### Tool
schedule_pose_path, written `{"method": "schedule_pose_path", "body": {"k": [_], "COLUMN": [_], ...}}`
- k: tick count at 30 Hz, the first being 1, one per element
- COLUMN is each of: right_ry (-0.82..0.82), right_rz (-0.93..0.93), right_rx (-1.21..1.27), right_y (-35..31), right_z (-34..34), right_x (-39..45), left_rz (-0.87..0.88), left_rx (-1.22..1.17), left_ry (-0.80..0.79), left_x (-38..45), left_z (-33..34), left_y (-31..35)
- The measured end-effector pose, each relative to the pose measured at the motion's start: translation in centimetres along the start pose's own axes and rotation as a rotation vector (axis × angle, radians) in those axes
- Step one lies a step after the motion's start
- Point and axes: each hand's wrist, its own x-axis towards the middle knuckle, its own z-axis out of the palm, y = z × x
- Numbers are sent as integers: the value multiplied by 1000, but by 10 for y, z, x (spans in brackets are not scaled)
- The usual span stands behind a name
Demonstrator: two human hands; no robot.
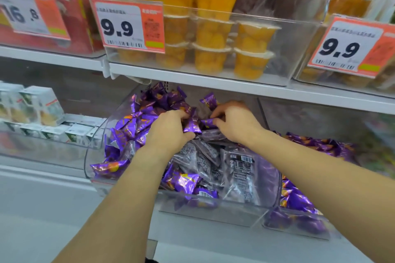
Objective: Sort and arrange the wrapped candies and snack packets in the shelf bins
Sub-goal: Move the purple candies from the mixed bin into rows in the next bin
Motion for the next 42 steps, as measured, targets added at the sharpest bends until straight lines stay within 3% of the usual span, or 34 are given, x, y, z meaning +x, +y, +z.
{"method": "schedule_pose_path", "body": {"k": [7,14,18,26,32,39,42], "right_ry": [153,213,264,287,402,533,569], "right_rz": [-12,90,195,294,310,349,368], "right_rx": [244,665,1025,1065,1221,1216,1211], "right_y": [2,-7,-1,50,84,115,126], "right_z": [-17,-42,-60,-81,-77,-83,-88], "right_x": [-35,-95,-123,-161,-177,-190,-192], "left_rz": [-88,38,70,-80,-61,-137,-80], "left_rx": [-86,-178,-458,-907,-940,-1046,-1013], "left_ry": [84,218,55,-222,-378,-544,-533], "left_x": [1,-21,-47,-78,-97,-99,-98], "left_z": [4,-19,-22,-12,24,51,63], "left_y": [3,29,49,120,165,200,208]}}
